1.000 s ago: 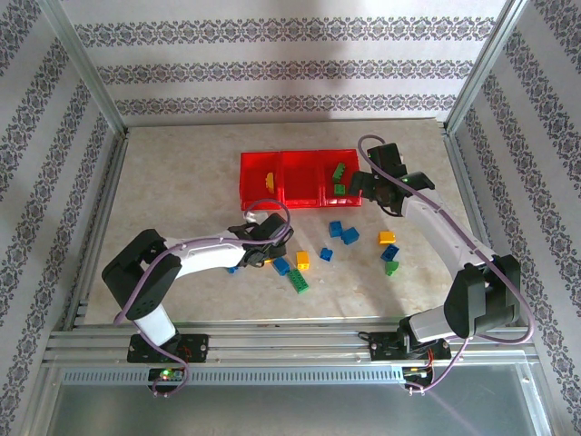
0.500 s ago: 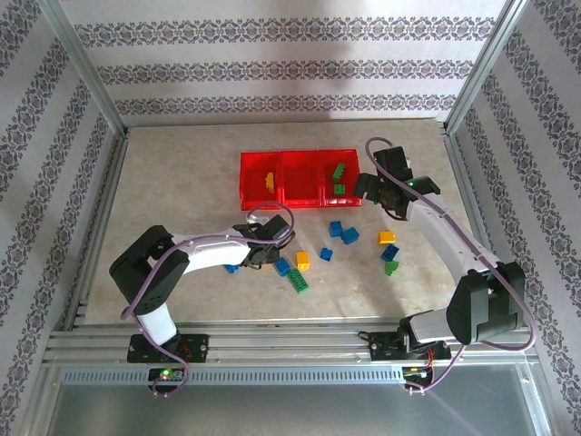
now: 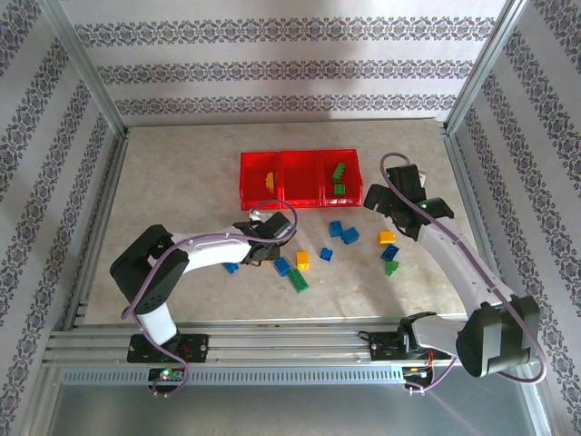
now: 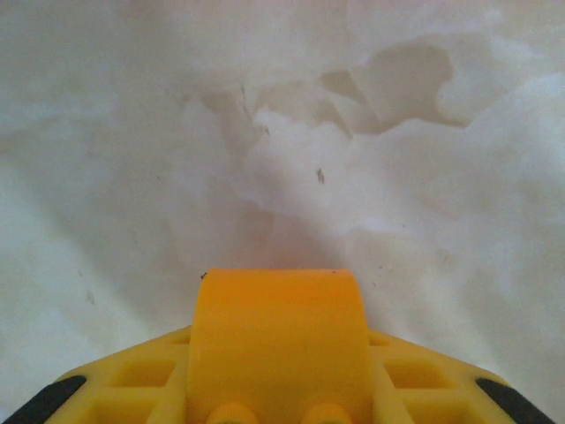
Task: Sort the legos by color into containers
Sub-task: Pick up the lego from the center of the table.
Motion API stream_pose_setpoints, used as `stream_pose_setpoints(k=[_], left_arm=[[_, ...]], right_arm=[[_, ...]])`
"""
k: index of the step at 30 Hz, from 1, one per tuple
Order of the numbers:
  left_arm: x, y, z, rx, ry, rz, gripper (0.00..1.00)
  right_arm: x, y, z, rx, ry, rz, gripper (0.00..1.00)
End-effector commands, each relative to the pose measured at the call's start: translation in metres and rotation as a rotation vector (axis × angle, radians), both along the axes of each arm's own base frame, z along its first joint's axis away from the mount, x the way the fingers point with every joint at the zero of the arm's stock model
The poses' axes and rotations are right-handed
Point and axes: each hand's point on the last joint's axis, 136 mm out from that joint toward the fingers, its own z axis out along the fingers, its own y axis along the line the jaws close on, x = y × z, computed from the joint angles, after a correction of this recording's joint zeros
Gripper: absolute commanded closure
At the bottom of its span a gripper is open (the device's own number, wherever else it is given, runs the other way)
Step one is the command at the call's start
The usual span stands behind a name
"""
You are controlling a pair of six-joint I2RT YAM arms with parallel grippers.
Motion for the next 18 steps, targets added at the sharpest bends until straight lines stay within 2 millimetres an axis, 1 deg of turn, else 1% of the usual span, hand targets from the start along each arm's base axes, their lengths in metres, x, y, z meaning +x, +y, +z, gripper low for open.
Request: stream_pose_setpoints(k=[1,5,10,14,18], left_arm=[[0.020,0.004,0.034,0.012,-0.088,-0.011,0.71],[0.042,0.000,0.061,0.003,-0.154,-0.028,0.72],[0.076,-0.001,0.088,-0.047,-0.220,-0.025,0.72],[0.108,0.007,0.102,-0.041,-0.259,-0.019,0.72],[0.140,0.017,0.108,-0.028,-0.271,-0.003,0.72]], right_arm=[[-0.008,-0.016,-0.002,-0.021,0.011,-0.048,0.02],[-0.013,-0.019,-0.016,0.025,0.060,-0.056,0.02],[-0.014,-0.013,-0.030,0.083,0.081,-0.037,0.02],[-0.013,-0.013,-0.034,0.078,0.095,-0.026,0.02],[-0.014,-0.014,-0.038,0.084,0.112,-0.030,0.02]])
